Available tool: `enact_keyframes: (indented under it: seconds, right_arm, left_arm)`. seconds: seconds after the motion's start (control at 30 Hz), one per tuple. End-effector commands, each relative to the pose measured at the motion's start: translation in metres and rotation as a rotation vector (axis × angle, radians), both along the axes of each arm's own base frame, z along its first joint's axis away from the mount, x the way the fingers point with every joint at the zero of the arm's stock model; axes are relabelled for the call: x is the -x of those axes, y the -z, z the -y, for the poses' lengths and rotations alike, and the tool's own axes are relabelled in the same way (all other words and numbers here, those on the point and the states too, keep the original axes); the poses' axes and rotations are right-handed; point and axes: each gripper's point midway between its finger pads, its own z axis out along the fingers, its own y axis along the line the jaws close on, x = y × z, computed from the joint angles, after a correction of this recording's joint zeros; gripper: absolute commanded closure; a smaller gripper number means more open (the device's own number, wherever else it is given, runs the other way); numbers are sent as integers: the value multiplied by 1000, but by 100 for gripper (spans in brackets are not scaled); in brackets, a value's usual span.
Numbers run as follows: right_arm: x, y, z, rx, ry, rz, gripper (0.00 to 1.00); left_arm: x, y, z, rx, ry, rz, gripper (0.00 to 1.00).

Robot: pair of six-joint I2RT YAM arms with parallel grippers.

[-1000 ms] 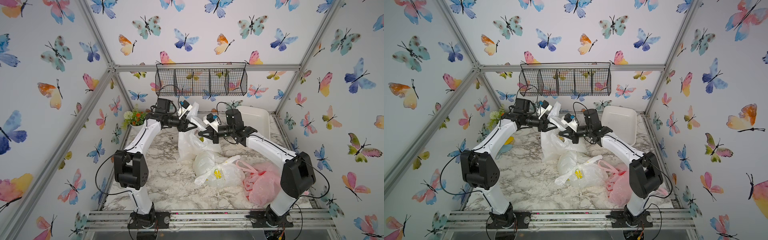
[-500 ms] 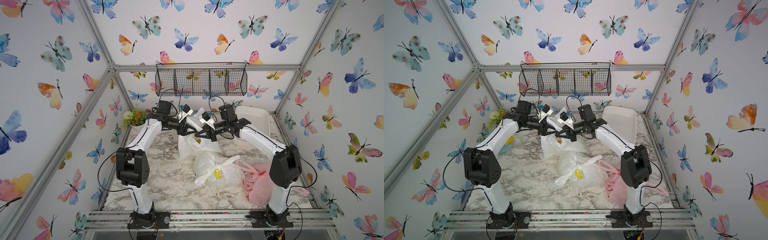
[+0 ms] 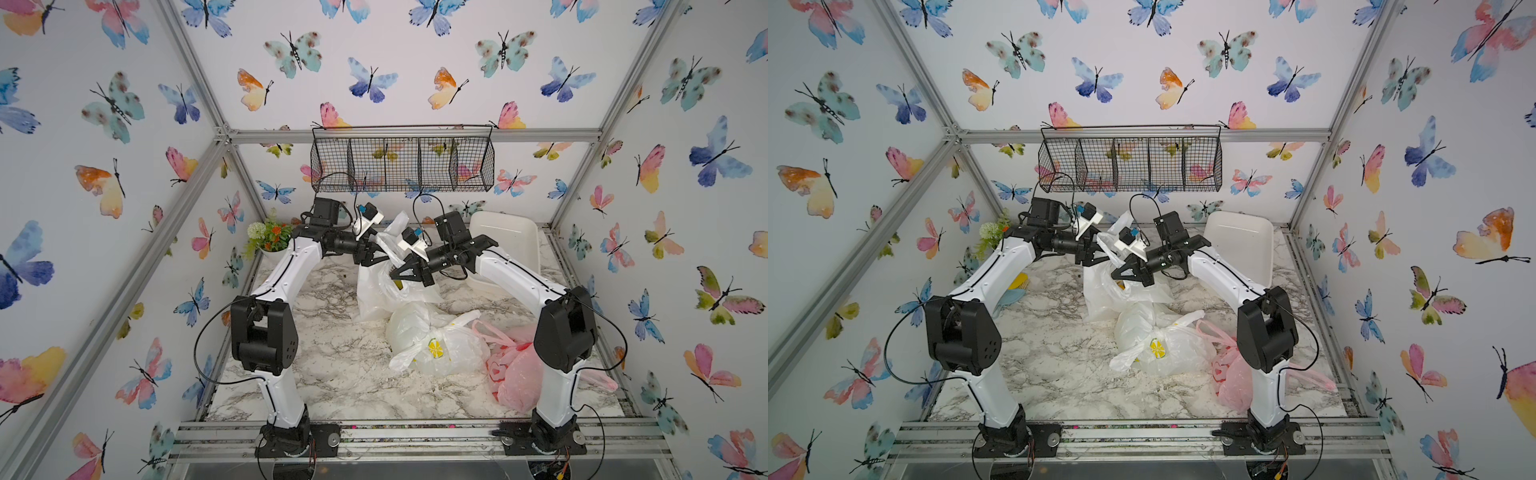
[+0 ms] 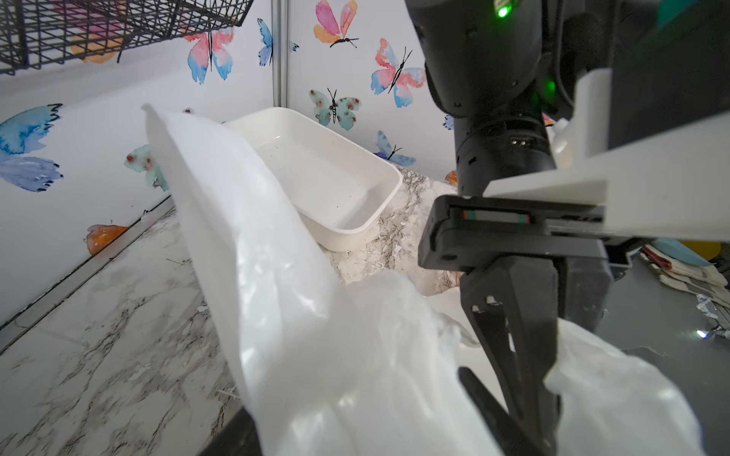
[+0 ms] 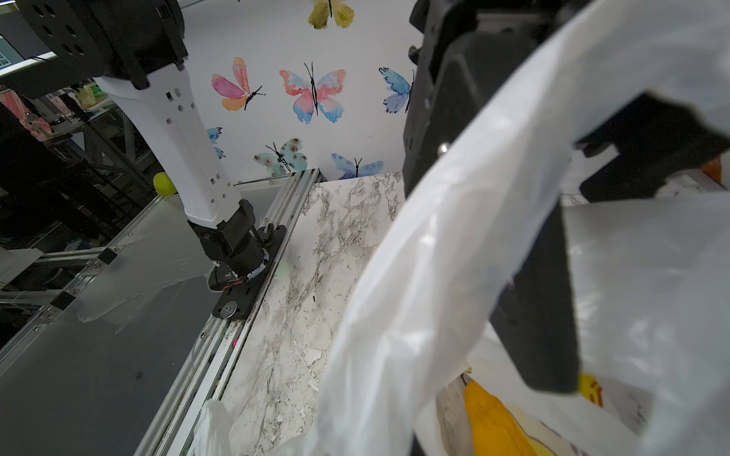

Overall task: Place the pears into plastic bags & tie knots
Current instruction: Tie the plastic bag at the center of the board.

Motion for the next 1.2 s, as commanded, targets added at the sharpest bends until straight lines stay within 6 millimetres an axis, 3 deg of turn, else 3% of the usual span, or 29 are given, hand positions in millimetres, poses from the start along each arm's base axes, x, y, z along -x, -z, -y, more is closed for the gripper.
enact_keyframes:
  seconds: [0.0, 0.07, 0.23, 0.47, 0.73, 0.83, 0.93, 1.0, 1.17]
  right_arm:
    - [2, -10, 3, 3, 8, 16, 97]
    - [2, -11, 3, 4, 9, 16, 97]
    - [-1, -5, -1, 23, 23, 11, 97]
    - [-4, 2, -7, 60, 41, 18, 97]
    - [-2, 10, -9, 91, 38, 22, 97]
    - [-1, 7, -9, 85, 36, 27, 97]
    - [-2, 4, -9, 86, 50, 34, 98]
    - [-4, 2, -8, 92, 77, 34, 96]
    - [-18, -3, 5, 127, 241, 69, 78]
  left_arm:
    - [26, -14, -11, 33, 56, -5, 30]
    - [35, -16, -21, 55, 71, -29, 21]
    - [41, -29, -18, 95, 93, -26, 15]
    - [37, -33, 2, 115, 106, -43, 15]
    - [33, -40, 3, 127, 91, -28, 14]
    - [19, -36, 4, 112, 39, -60, 27]
    - [18, -33, 5, 113, 51, -97, 60]
    - [19, -33, 3, 115, 50, -94, 76]
    - [18, -37, -7, 132, 30, -67, 98]
